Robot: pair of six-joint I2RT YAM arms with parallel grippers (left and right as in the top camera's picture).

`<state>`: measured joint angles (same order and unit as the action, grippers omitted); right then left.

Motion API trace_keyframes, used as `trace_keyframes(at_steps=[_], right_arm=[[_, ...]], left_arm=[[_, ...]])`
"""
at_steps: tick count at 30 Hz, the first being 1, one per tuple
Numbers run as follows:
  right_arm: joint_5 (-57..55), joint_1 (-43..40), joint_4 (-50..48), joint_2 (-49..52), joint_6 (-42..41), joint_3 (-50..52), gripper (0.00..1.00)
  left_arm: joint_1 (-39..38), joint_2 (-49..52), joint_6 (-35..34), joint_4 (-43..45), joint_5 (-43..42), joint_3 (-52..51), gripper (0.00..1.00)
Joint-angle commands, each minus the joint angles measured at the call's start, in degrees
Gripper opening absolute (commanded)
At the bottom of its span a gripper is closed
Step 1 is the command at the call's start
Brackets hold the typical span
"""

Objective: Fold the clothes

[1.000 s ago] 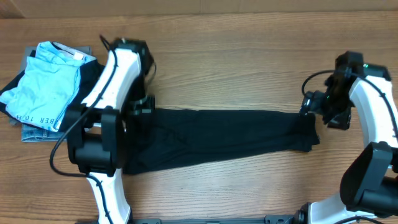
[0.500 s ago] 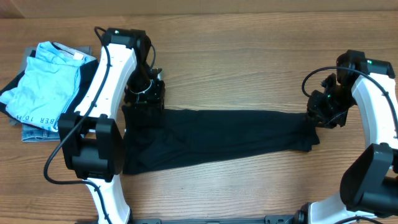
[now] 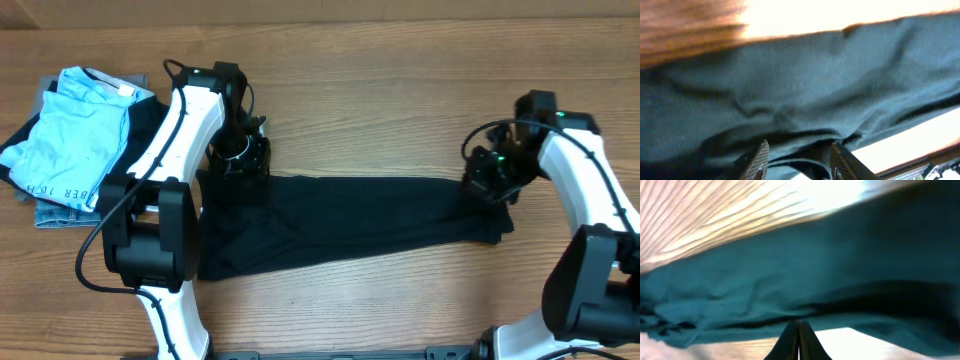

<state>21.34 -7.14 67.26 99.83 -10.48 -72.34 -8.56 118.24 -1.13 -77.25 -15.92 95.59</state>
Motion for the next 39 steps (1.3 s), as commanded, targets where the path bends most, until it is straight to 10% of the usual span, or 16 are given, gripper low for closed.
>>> trace_keyframes(at_steps=[1,30,39], right_arm=[[4.2,4.3,-4.9,0.0,-1.4,3.8,0.04],[0.1,13.9,-23.2,0.0,-1.6,21.7,0.04],[-0.6,13.9,-14.0,0.0,-1.6,21.9,0.04]], left_arm=[[-0.1,-0.6,-0.4,0.9,-1.0,-0.5,0.41],[-0.1,-0.6,-1.9,9.0,-1.0,-10.3,0.36],[-0.1,-0.6,-1.9,9.2,-1.0,-10.4,0.36]])
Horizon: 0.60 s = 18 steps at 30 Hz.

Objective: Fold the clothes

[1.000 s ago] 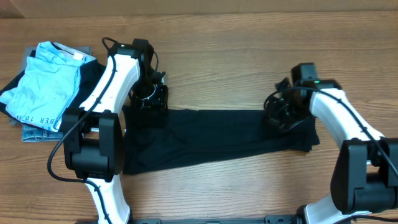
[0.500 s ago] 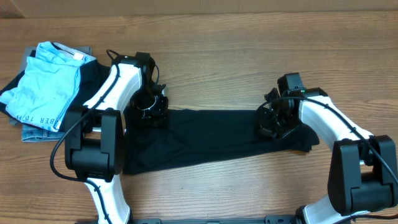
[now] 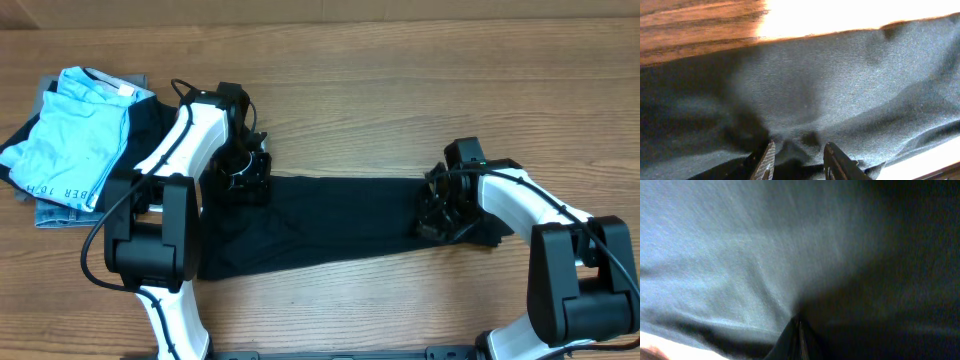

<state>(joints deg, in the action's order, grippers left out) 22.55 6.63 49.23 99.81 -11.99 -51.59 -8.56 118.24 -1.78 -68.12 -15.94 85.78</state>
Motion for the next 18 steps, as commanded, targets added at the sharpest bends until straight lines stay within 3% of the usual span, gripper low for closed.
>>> trace_keyframes(at_steps=[1,5,9,18], right_arm=[[-3.2,0.1,5.9,0.0,-0.5,1.1,0.04],[-10.8,0.1,11.1,0.0,-4.6,1.1,0.04],[-11.1,0.1,10.6,0.0,-4.5,0.3,0.04],[-19.6,0.0,17.4,0.0,-7.6,-8.2,0.04]], left_arm=[[-0.1,-0.6,-1.2,0.1,-1.0,-0.5,0.36],[-0.1,-0.6,-1.2,0.1,-1.0,-0.5,0.37],[-0.1,-0.6,-1.2,0.3,-1.0,-0.5,0.37],[-0.1,-0.6,-1.2,0.4,0.0,-0.5,0.37]])
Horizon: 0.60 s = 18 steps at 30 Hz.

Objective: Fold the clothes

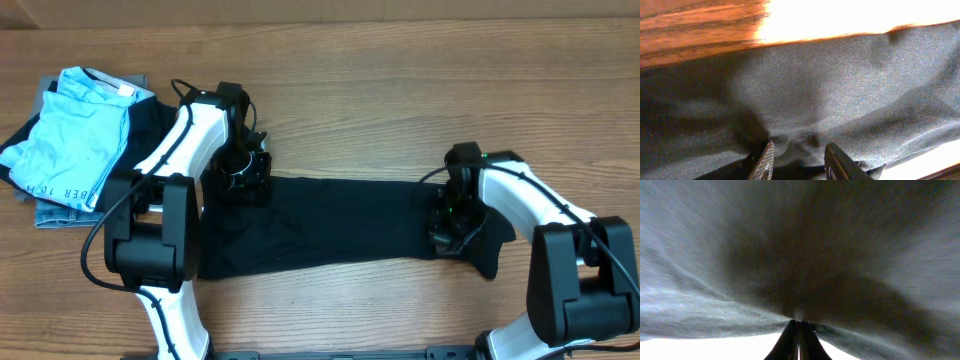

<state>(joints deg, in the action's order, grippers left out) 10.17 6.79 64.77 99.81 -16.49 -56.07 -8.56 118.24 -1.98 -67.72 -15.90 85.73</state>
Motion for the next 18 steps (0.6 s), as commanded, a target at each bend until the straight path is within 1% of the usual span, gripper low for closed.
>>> trace_keyframes(at_steps=[1,5,7,8,10,13,15,18], right_arm=[[-10.3,-0.1,3.0,0.0,-4.7,-4.3,0.04],[-17.3,-0.9,3.2,0.0,-9.7,-4.5,0.04],[-17.1,-2.2,2.6,0.0,-9.8,-5.0,0.04],[-17.0,-3.6,2.6,0.0,-9.7,-5.8,0.04],[-16.5,-6.4,3.4,0.0,-9.6,-8.1,0.04],[-13.4,-12.3,5.7,0.0,-7.0,-12.3,0.04],[-10.5,-16.4,6.5,0.0,-4.4,-14.4,0.04],[-4.5,-22.8,5.4,0.0,0.3,-15.4,0.04]], left_arm=[[-0.1,-0.6,-1.0,0.0,0.0,-0.5,0.37],[-0.1,-0.6,-1.0,0.1,0.0,-0.5,0.38],[-0.1,-0.6,-1.0,0.2,0.0,-0.5,0.38],[-0.1,-0.6,-1.0,0.2,0.0,-0.5,0.41],[-0.1,-0.6,-1.0,0.1,0.0,-0.5,0.42],[-0.1,-0.6,-1.1,0.1,0.0,-0.5,0.43],[-0.1,-0.6,-1.0,0.1,0.0,-0.5,0.51],[-0.1,-0.6,-1.0,0.1,0.0,-0.5,0.54]])
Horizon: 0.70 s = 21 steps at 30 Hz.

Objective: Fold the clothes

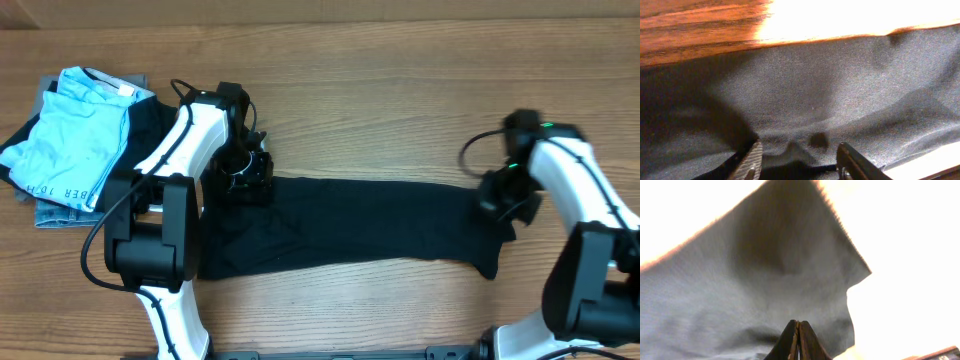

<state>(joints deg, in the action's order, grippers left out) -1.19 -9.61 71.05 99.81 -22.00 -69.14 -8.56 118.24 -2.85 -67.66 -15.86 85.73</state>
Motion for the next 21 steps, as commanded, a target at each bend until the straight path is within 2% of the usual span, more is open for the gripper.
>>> trace_keyframes(at_steps=[1,3,5,11,13,18,21], right_arm=[[9.5,-8.3,-1.5,0.0,8.1,-2.3,0.05],[12.7,-11.6,-2.7,0.0,11.6,-2.2,0.13],[12.7,-13.9,-3.9,0.0,13.6,-2.2,0.28],[12.9,-16.5,-4.5,0.0,17.6,-2.2,0.32],[12.9,-16.5,-4.9,0.0,18.3,-2.0,0.49],[14.1,-16.5,-8.7,0.0,21.5,0.8,0.5],[17.6,-16.5,-10.0,0.2,25.4,1.6,0.42]], left_arm=[[-0.1,-0.6,-0.2,0.0,-0.1,-0.5,0.56],[-0.1,-0.6,-0.2,0.0,-0.1,-0.5,0.59],[-0.1,-0.6,-0.2,0.0,-0.1,-0.5,0.6],[-0.1,-0.6,-0.2,0.2,0.0,-0.5,0.61],[-0.1,-0.6,-0.2,0.2,0.0,-0.5,0.61],[-0.1,-0.6,-0.2,0.2,-0.1,-0.5,0.62],[-0.1,-0.6,-0.2,0.2,-0.1,-0.5,0.62]])
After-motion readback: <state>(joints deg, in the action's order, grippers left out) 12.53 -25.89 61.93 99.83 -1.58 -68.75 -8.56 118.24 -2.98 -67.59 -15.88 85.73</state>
